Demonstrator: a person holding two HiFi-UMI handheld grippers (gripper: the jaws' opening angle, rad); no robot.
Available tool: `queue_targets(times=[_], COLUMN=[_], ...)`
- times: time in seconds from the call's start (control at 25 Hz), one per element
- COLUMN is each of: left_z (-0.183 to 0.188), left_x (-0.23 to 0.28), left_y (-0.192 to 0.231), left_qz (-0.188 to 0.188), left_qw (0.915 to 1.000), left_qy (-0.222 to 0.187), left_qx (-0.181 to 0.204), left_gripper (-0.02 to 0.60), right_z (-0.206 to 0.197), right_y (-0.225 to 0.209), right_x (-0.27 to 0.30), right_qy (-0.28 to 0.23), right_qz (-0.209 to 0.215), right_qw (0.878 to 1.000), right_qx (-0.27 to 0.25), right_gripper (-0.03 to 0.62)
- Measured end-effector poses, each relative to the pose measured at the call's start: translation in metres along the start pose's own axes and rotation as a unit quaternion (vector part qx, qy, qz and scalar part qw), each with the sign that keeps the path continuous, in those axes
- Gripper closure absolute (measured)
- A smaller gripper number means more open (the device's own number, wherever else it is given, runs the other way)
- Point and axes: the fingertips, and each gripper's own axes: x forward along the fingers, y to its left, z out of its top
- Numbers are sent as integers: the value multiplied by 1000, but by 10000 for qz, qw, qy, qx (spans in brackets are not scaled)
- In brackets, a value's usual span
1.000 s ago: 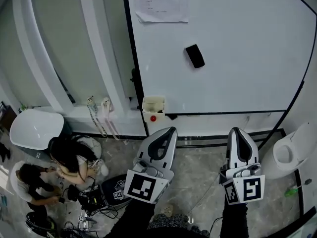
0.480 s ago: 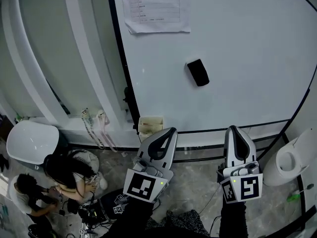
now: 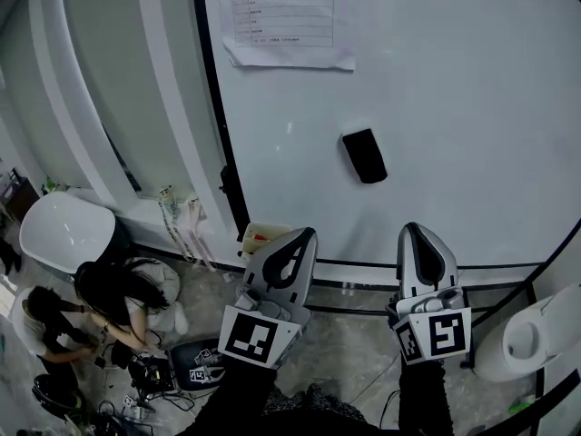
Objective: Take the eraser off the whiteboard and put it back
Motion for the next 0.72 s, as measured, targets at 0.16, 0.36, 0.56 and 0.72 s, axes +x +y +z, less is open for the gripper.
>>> queue_targets(times=[0.16, 0.36, 0.56, 0.72], left_z=[-6, -11, -14, -18], left_x=[6, 14, 27, 34], left_y=[11, 30, 52, 68], left_qz=[182, 181, 113, 135], left_qw=[9998, 9996, 9997, 9999], left_qy=[61, 76, 56, 31], left_qx=[90, 182, 187, 86], left_gripper=[580, 580, 580, 580], right_z=[-7, -11, -21, -35], right_y=[-6, -4, 3, 5], right_x=[20, 50, 82, 104], right_qy=[-44, -121, -80, 89], right_qz=[110, 69, 97, 28], right_qw=[9999, 9991, 9975, 9959], right_qx=[1, -391, -700, -902], right_gripper=[586, 585, 492, 348])
